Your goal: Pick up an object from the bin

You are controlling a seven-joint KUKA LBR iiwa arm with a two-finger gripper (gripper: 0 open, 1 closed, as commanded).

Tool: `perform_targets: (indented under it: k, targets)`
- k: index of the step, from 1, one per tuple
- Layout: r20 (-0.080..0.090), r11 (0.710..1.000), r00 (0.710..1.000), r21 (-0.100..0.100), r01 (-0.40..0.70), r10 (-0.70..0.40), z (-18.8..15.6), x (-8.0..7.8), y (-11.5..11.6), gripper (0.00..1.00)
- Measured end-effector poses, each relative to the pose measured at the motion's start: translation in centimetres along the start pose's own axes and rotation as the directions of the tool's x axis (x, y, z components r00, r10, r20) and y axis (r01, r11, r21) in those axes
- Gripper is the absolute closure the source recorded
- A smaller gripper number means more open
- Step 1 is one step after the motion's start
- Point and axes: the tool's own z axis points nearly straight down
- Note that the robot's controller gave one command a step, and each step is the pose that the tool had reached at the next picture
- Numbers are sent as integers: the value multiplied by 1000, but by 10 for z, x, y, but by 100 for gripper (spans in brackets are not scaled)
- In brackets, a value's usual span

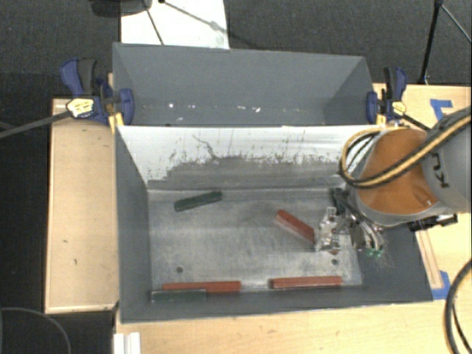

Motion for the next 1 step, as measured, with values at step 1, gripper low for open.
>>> perform_targets:
  k: [1]
  targets:
    - [-28,1000,1000,-1,4,-4,3,7,0,0]
